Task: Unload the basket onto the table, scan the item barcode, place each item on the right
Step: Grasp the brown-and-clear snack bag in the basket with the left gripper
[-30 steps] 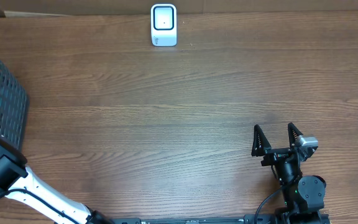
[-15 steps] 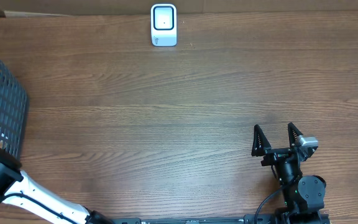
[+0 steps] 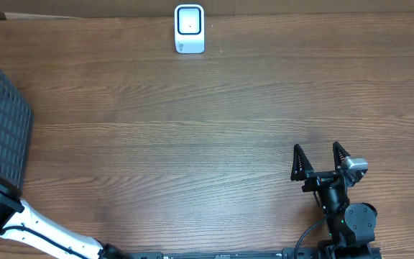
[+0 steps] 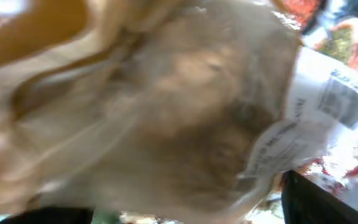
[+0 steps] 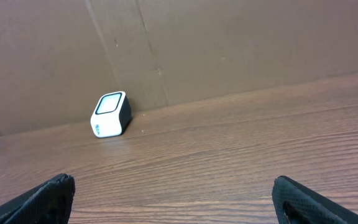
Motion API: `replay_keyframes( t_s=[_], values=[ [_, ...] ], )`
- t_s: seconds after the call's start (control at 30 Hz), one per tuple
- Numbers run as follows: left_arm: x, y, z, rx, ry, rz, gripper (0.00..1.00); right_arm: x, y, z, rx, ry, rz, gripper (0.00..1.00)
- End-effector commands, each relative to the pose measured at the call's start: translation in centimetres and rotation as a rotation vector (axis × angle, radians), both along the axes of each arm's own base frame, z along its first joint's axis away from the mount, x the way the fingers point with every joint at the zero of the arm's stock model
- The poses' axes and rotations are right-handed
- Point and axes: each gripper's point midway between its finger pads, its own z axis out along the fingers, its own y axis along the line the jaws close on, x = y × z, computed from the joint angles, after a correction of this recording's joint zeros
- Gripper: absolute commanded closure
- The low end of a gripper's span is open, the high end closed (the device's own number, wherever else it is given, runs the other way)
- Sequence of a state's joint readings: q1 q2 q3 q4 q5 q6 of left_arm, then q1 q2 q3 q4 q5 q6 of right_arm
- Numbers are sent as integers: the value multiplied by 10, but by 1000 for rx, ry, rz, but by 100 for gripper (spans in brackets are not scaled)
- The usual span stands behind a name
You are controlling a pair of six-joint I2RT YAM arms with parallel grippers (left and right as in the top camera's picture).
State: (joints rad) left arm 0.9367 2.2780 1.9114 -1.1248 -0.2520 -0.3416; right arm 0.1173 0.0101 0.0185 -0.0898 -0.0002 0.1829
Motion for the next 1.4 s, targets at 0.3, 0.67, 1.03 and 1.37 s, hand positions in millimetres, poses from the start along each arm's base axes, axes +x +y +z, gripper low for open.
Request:
replay_keyframes(
  t_s=[0.3,0.67,1.03,1.37],
  values=[
    [4,4,-12,18,-28,-47,96,0,-1,-2,-1,-3,-4,0],
    [44,-3,93,178,-208,-123,96,0,-1,-2,-1,-3,-4,0],
    [51,-28,196,349,-346,-199,96,0,-1,-2,-1,-3,-4,0],
    [16,-3,122,233,-165,-121,5,0,-1,-2,-1,-3,-4,0]
  ],
)
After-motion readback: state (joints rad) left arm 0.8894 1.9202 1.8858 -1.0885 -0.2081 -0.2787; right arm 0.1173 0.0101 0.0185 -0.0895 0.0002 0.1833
